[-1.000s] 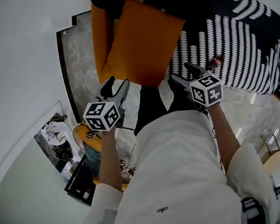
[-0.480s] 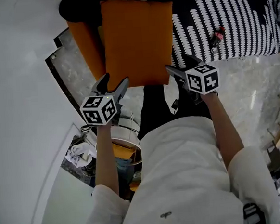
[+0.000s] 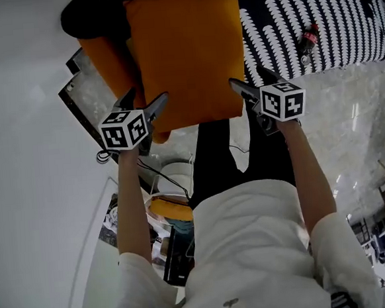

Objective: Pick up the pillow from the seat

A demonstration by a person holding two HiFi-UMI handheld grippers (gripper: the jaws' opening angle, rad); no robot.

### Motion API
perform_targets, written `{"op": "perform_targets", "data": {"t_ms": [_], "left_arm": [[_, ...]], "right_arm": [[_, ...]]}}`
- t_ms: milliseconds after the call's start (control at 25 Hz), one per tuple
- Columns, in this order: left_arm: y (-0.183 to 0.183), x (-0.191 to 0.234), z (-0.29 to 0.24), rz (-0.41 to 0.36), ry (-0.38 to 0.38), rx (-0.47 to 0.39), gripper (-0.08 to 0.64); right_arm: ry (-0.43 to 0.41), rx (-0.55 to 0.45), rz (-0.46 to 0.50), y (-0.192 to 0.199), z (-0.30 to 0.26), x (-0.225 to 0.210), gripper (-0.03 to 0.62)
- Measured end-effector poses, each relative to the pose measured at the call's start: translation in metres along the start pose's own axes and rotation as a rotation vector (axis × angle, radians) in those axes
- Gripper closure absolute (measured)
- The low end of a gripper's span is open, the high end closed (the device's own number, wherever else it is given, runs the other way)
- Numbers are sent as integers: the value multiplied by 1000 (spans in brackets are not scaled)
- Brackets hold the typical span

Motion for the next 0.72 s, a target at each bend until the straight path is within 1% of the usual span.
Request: {"op": "perform_targets", "data": {"t_ms": [200,360,520,600,720], "left_arm": [[-13,26,-30,-11,27,55,85],[-20,44,-53,7,55,69,57],[-31,58,-71,-7,73,78,34],[-36,62,-81,-9,90,98,15],[-38,67,-100,-8,111,143,-7]], "right_arm": [[-6,22,-43,2,-32,-18,166],[-34,17,-99,4,-56,-33,146],[-68,3,-150,3,-79,-45,126],[-80,18,-161,2,-89,-50,118],[-74,55,-171,3,-104,-58,110]]}}
Point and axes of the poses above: the fingertips, and each gripper's own axes: z backward along the fingers, x to its left, y out of its underside, the point moved 10 cm from there along z, backward along the fingers, and after that the axes turned 12 degrees about x, right-handed, at the moved point
